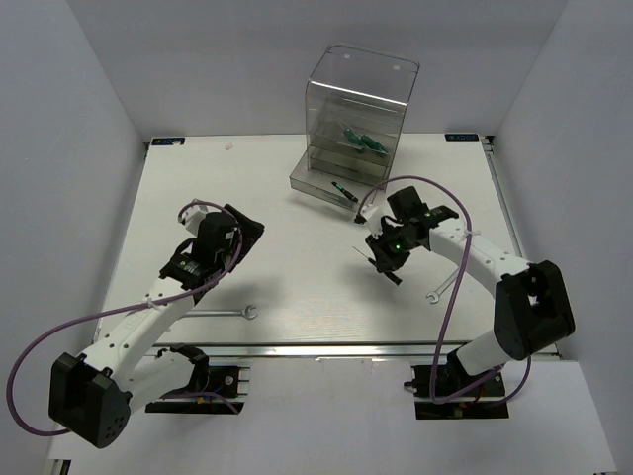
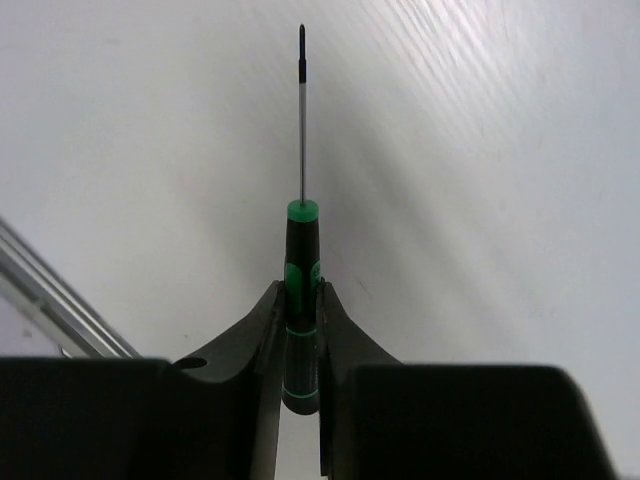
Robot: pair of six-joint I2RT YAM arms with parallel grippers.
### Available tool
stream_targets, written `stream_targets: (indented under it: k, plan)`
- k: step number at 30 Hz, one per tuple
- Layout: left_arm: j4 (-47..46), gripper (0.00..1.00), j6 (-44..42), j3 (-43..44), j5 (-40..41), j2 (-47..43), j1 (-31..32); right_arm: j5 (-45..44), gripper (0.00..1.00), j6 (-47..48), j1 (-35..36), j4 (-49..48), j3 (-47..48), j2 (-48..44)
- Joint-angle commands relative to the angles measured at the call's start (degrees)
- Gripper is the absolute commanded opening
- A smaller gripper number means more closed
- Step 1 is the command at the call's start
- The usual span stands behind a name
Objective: Sort the tools into containers
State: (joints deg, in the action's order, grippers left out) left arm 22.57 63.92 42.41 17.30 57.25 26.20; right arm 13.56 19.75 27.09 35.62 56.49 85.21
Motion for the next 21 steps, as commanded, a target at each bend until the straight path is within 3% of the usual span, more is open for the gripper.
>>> stream_targets:
  k: [1, 4, 7, 10, 16, 19, 20, 21]
  plan:
    - [3.1, 0.96, 5.9, -0.6, 0.9, 0.6, 0.0, 13.6, 0.0, 20.2, 0.2, 7.6, 7.7, 0.9]
    - [5.0, 0.94, 6.4, 0.7, -0.3, 2.4, 0.0, 14.7, 0.0, 23.4, 0.2, 6.1, 14.1, 3.0]
    - [10.0, 0.94, 6.9, 2.8, -1.1, 4.3, -0.1, 10.3, 0.0, 21.4, 0.2, -2.1, 21.5, 6.8]
    - [16.2, 0.93, 9.8, 4.5, -1.7, 5.8, -0.1, 3.4, 0.0, 20.1, 0.2, -6.3, 34.0, 14.6]
    - [29.2, 0.92, 16.2, 7.5, -4.1, 7.3, -0.4, -5.7, 0.0, 26.7, 0.2, -6.6, 57.1, 31.9]
    - [34.5, 0.92, 17.9, 9.8, -3.9, 8.3, -0.4, -7.5, 0.16, 30.7, 0.2, -3.7, 64.6, 38.9]
    - [35.6, 0.92, 18.3, 10.8, -3.9, 8.7, -0.4, -8.0, 0.3, 31.3, 0.3, -3.7, 65.1, 40.6]
    - [37.9, 0.92, 19.2, 11.0, -4.1, 8.9, -0.4, -8.3, 0.37, 31.9, 0.2, -4.4, 64.9, 41.1]
